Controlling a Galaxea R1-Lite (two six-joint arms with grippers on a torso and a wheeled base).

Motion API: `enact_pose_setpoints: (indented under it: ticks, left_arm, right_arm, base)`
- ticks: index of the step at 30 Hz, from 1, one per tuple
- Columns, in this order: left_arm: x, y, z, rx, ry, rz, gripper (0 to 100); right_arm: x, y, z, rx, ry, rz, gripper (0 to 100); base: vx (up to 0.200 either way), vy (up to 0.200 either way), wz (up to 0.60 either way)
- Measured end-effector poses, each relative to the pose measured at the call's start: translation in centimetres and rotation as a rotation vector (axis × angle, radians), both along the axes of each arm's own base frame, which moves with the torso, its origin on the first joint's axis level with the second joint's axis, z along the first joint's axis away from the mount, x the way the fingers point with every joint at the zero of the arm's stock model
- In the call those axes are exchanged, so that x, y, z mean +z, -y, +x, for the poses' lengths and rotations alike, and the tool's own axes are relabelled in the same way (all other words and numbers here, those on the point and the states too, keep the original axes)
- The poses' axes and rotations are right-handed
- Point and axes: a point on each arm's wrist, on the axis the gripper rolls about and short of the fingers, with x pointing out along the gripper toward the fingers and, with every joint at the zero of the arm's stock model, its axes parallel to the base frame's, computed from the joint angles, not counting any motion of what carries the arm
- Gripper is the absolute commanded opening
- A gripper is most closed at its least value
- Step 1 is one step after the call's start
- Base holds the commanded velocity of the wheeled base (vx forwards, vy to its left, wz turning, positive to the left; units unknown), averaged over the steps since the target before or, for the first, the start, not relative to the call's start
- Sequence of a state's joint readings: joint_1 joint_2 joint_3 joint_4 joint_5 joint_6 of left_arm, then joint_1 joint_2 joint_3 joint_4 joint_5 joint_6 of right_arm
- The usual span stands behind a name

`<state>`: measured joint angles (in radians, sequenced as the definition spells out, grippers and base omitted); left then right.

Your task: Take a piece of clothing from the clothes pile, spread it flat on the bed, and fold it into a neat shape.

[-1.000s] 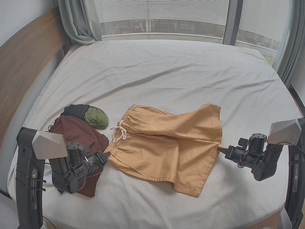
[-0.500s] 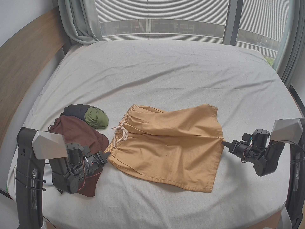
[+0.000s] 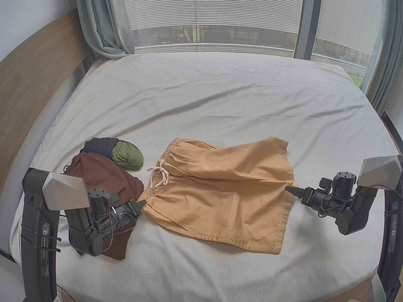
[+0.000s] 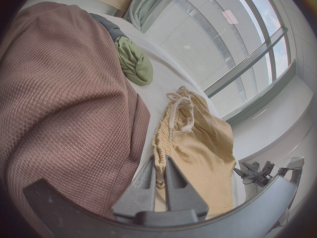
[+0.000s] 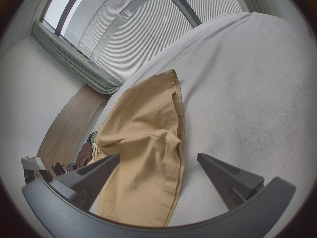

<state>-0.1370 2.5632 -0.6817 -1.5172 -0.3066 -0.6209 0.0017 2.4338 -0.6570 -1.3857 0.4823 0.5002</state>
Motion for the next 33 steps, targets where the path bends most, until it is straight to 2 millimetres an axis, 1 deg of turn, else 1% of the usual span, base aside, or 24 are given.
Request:
enact_pose_setpoints:
  ticks: [6,10,13,24,30,33]
  left_arm:
    - [0.0,0.0,0.0,-0.001,0.001,0.0,0]
    - [0.0,0.0,0.0,-0.001,0.001,0.0,0]
    - [-0.1,0.0,0.0,-0.001,0.0,-0.001,0]
    - [-0.1,0.0,0.0,-0.001,0.005,-0.001,0]
    - [-0.1,0.0,0.0,-0.001,0.005,-0.001,0]
    - [-0.1,0.0,0.0,-0.001,0.005,-0.002,0]
  right_arm:
    - [-0.3,-2.0,-2.6,0.069,-0.082,-0.017,100]
    - [-0.9,-3.4,-4.5,0.122,-0.185,-0.031,100]
    - [-1.1,-4.0,-5.5,0.146,-0.239,-0.038,100]
    - [-1.5,-4.5,-7.5,0.176,-0.303,-0.057,100]
    - [-1.9,-5.1,-8.2,0.17,-0.331,-0.085,100]
    - [-2.3,-5.8,-8.5,0.166,-0.338,-0.111,100]
  base:
    - [0.0,0.0,0.0]
    - [0.0,0.0,0.0]
    - [0.0,0.0,0.0]
    - [0.0,0.0,0.0]
    - [0.0,0.0,0.0]
    - [0.0,0.0,0.0]
